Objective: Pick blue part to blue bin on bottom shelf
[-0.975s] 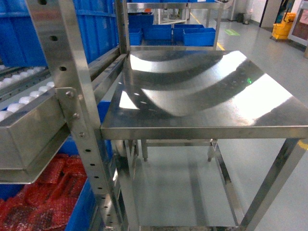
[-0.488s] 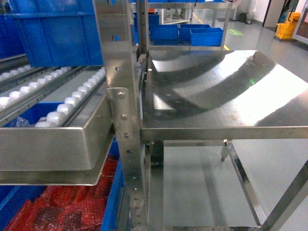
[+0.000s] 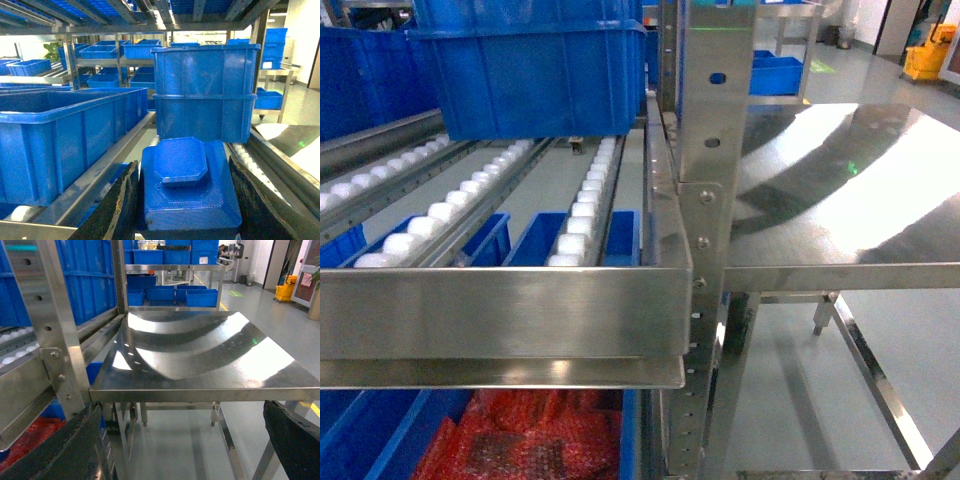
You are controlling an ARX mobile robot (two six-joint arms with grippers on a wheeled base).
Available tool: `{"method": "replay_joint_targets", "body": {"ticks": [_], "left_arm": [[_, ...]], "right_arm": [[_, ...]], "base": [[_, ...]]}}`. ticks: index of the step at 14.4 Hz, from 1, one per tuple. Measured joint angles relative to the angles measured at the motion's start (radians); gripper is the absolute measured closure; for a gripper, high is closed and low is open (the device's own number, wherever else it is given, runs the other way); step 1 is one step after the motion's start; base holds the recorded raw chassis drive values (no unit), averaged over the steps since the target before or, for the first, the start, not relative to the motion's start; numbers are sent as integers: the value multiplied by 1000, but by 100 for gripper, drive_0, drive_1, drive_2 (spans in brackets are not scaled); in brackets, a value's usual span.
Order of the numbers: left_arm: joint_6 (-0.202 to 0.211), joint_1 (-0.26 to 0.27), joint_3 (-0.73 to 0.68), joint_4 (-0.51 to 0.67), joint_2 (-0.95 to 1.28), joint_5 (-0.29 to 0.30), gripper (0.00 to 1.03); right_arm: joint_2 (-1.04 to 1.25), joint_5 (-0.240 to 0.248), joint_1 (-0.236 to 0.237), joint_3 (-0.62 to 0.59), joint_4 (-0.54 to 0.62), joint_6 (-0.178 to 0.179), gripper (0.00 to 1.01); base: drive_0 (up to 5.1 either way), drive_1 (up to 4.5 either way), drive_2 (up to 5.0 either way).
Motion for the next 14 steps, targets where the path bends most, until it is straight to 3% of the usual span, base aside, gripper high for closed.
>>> {"method": "replay_joint_targets", "body": {"ticks": [8,14], "left_arm": [[0,-1,0,-1,1,4,59],[0,0,0,-1,0,2,59]], "right_arm": [[0,0,0,0,0,0,3],[0,0,0,0,1,0,3]], "base": [[5,428,-418],[-450,217,217]]}}
